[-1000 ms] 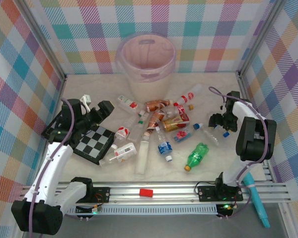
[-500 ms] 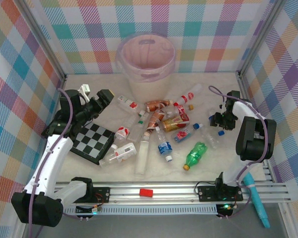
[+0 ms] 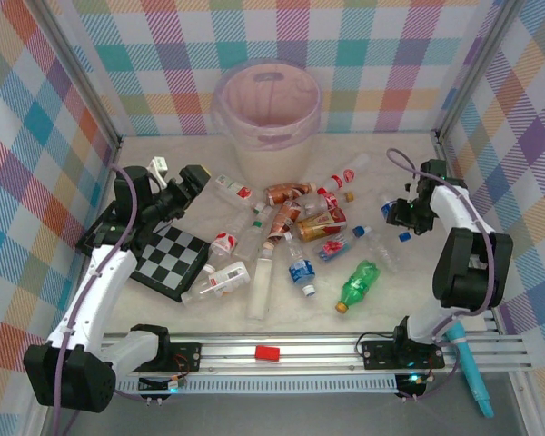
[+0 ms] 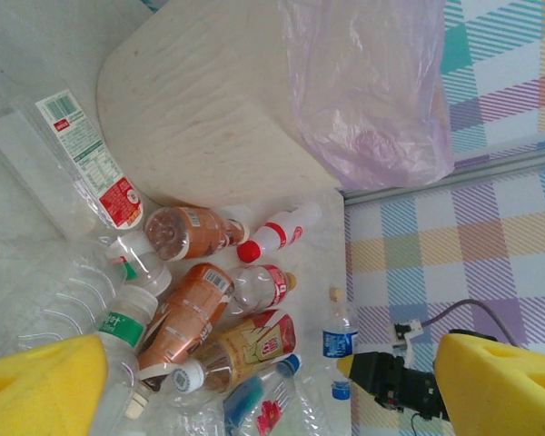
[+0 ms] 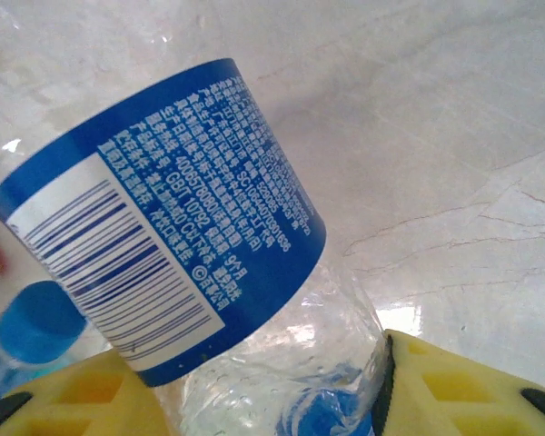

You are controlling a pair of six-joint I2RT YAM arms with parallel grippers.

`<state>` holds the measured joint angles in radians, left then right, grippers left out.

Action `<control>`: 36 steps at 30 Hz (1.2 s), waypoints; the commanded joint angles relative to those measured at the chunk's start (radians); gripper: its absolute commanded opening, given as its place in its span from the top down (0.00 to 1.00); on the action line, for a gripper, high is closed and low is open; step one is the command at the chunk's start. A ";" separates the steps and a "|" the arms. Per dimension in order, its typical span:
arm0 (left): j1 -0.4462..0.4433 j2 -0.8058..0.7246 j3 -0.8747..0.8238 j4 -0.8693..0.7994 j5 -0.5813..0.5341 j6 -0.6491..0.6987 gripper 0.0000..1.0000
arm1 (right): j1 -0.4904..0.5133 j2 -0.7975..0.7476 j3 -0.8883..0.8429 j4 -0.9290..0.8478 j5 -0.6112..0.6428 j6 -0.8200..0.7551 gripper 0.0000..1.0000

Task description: Put the plastic bottles in the bin

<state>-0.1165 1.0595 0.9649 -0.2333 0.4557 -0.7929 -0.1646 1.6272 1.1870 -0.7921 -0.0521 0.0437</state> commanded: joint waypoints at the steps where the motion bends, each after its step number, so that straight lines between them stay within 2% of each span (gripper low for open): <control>1: -0.007 0.026 0.057 0.032 0.015 0.007 0.08 | -0.003 -0.088 0.046 -0.051 -0.093 0.020 0.56; 3: -0.008 0.059 0.109 0.031 0.014 0.020 0.07 | -0.001 -0.134 0.080 -0.071 -0.128 0.032 0.56; 4: -0.008 0.083 0.142 0.026 0.004 0.041 0.04 | 0.006 -0.153 0.104 -0.087 -0.134 0.040 0.56; 5: -0.009 0.108 0.193 -0.006 -0.031 0.079 0.00 | 0.014 -0.172 0.129 -0.099 -0.138 0.048 0.56; 8: -0.012 0.175 0.332 -0.099 -0.131 0.167 0.00 | 0.063 -0.219 0.204 -0.118 -0.182 0.077 0.56; 11: -0.012 0.237 0.403 -0.053 -0.190 0.178 0.01 | 0.130 -0.248 0.271 -0.108 -0.189 0.112 0.56; 19: -0.023 0.517 0.610 0.024 -0.215 0.206 0.01 | 0.305 -0.216 0.420 0.047 -0.194 0.212 0.56; 26: -0.052 0.664 0.627 0.084 -0.160 0.206 0.03 | 0.397 -0.134 0.531 0.242 -0.224 0.269 0.56; 36: -0.066 0.687 0.556 0.127 -0.160 0.190 0.08 | 0.476 0.100 0.748 0.462 -0.226 0.328 0.55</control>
<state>-0.1764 1.7565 1.5387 -0.1631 0.2779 -0.6086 0.2878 1.6722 1.8725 -0.4500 -0.2630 0.3393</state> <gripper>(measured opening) 0.928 0.450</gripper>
